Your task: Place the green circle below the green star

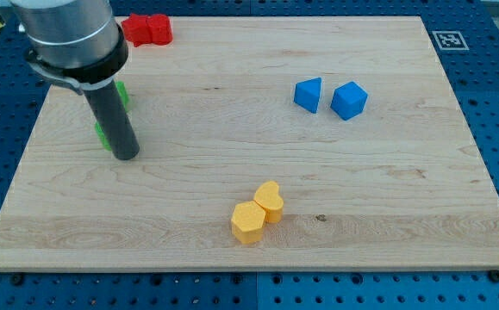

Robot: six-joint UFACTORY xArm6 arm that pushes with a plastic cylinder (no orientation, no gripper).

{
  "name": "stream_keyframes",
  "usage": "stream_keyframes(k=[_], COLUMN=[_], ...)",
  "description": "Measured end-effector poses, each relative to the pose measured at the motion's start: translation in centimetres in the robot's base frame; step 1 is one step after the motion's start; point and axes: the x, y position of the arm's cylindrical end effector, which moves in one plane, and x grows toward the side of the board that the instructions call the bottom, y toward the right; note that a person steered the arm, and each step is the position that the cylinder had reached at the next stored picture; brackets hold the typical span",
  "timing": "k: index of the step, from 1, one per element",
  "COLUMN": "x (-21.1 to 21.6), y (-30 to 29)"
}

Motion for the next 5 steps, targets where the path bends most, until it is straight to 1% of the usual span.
stream_keyframes(k=[2,3,4,5], x=[-2.2,-2.4,-1.1,-0.7], y=[-0.9,0.4,6.0,13.5])
